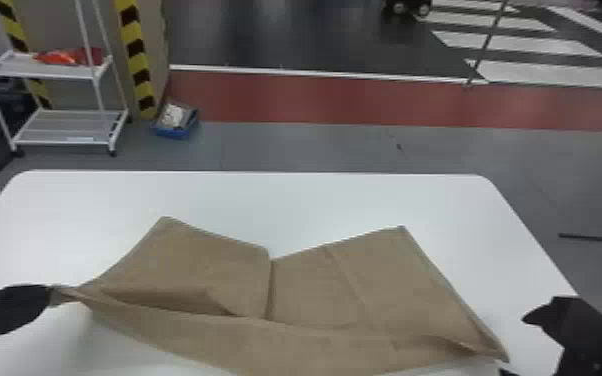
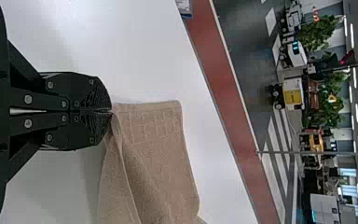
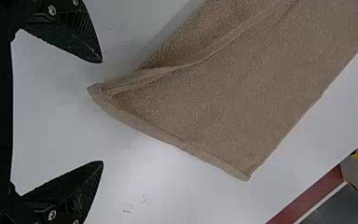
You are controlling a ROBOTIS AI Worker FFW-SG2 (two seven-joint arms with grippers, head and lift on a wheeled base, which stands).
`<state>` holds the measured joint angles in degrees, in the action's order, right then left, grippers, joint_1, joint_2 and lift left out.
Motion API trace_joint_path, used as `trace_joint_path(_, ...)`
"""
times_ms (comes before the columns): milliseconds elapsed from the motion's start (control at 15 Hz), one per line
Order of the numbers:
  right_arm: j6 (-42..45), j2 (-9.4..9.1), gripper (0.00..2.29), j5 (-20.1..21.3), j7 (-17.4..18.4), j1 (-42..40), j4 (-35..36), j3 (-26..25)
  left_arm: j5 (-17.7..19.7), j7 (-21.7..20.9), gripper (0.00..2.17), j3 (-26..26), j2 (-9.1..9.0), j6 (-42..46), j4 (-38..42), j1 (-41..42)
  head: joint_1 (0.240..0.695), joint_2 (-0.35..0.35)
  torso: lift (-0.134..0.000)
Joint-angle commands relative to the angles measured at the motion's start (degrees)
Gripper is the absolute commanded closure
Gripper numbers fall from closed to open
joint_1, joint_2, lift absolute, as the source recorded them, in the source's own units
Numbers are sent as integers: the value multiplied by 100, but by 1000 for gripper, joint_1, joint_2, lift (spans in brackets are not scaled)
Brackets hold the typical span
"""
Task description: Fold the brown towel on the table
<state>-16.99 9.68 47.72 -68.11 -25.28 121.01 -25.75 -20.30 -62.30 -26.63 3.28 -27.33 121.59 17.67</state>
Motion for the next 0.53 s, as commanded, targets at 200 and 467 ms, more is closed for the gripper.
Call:
trace_joint_path(200, -196, 104, 431, 624, -44, 340, -631, 931, 0, -28, 1349, 9, -3, 65, 31, 35, 695, -79, -112)
trace_joint_path(467, -108, 113, 2094, 106, -431, 393, -490, 641, 17, -28, 1349, 0, 15, 100, 23, 52, 695, -38, -112)
